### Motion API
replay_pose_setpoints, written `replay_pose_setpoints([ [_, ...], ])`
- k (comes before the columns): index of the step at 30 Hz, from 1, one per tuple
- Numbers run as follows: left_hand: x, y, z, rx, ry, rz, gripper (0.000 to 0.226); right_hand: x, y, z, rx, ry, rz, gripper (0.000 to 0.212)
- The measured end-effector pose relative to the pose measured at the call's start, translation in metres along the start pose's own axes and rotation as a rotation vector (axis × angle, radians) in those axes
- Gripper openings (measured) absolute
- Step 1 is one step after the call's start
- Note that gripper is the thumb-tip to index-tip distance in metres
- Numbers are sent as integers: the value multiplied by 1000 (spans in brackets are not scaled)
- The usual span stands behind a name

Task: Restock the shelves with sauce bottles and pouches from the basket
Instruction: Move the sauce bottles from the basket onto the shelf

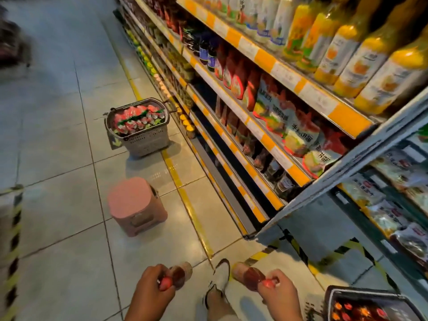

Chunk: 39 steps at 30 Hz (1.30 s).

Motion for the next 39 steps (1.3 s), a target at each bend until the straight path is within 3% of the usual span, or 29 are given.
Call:
replay_pose_setpoints([
  [11, 154, -44, 69, 8, 95, 15, 22, 121, 118, -52, -129, 152, -5, 14],
  [19, 289, -73, 92, 85, 205, -133, 30, 184, 167, -72, -138, 40, -21, 11],
  [29, 475, -87, 48, 146, 418, -364, 19, 284, 130, -151, 415, -370, -138, 19],
  [34, 541, -73, -4, -5, 417, -432, 19, 362, 95, -183, 610, -493, -127, 32],
  [39, 601, -40, -82, -150, 375, -459, 16, 425, 53, -187, 652, -583, -89, 29],
])
Point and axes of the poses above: each hand's wrist, its own x-axis towards the middle knuckle, its own z-axis out of the back of the hand, y = z × x, the point moved 8 cm from there along x, towards the middle knuckle, and after that the axes turned 14 degrees about y, right-handed, at the moved point
